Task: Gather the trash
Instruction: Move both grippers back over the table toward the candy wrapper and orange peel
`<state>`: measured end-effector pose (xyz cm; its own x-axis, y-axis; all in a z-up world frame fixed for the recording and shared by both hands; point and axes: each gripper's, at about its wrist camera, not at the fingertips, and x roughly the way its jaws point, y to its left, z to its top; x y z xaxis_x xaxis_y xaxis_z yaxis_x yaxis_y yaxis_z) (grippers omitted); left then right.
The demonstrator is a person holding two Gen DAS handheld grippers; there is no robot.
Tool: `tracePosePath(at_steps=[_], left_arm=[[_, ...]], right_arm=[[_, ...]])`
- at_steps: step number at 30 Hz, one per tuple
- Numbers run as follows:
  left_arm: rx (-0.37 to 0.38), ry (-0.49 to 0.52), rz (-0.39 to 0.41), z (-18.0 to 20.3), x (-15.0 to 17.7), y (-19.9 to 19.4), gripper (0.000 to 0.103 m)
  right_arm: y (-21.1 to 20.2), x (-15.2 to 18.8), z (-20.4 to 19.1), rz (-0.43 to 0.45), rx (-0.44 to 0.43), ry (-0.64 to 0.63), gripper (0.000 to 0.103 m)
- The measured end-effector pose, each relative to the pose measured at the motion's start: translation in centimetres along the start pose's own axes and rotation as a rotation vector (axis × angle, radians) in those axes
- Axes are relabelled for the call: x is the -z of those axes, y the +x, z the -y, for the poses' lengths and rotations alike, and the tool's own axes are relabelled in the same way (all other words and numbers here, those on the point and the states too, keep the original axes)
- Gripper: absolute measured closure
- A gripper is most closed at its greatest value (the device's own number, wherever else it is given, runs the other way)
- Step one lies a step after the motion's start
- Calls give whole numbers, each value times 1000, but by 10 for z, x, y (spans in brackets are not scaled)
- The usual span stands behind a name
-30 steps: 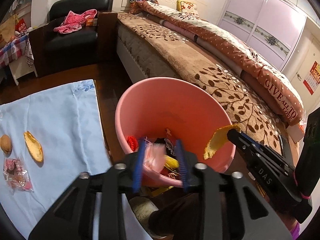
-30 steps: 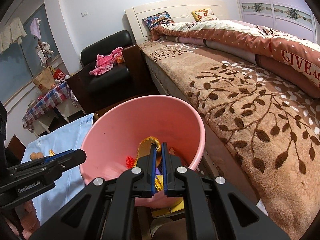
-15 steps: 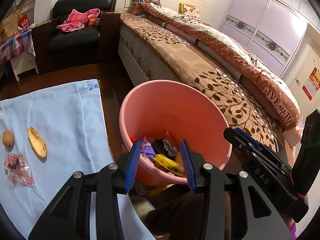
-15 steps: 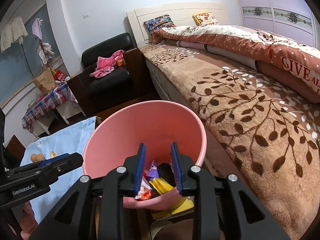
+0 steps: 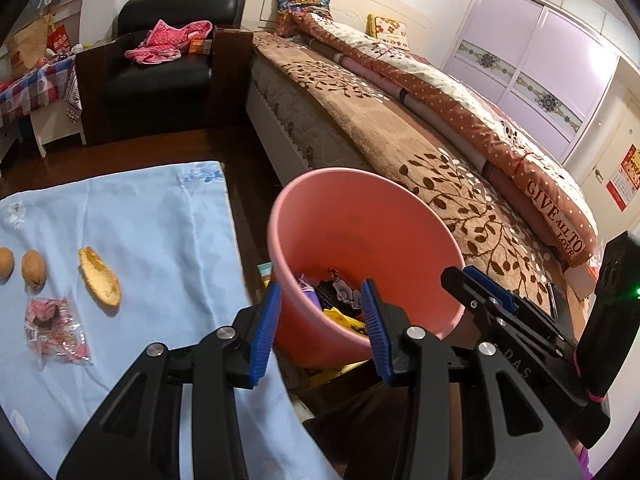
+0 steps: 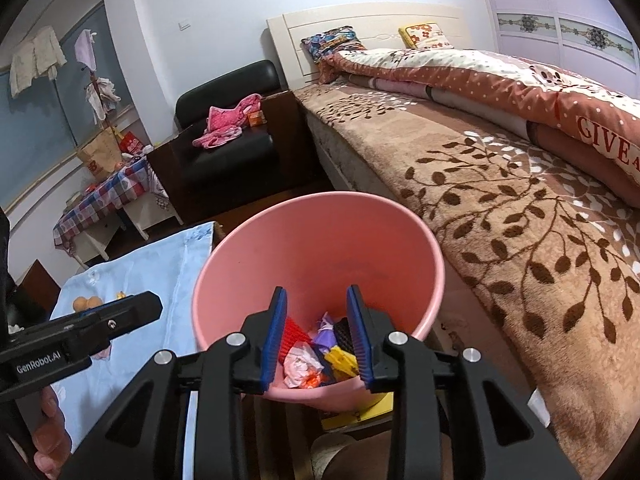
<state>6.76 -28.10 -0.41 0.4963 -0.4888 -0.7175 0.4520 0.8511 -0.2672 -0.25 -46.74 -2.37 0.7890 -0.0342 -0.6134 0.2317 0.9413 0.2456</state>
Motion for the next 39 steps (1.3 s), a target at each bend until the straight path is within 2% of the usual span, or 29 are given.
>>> tracePosePath(at_steps=[29, 39], left_arm=[[-75, -128, 40, -80, 32, -57, 61], [-147, -184, 48, -123, 49, -74, 61]], right_arm=[[-8, 18, -68, -39, -92, -104, 73], [-7, 27, -95, -67, -125, -153, 73]])
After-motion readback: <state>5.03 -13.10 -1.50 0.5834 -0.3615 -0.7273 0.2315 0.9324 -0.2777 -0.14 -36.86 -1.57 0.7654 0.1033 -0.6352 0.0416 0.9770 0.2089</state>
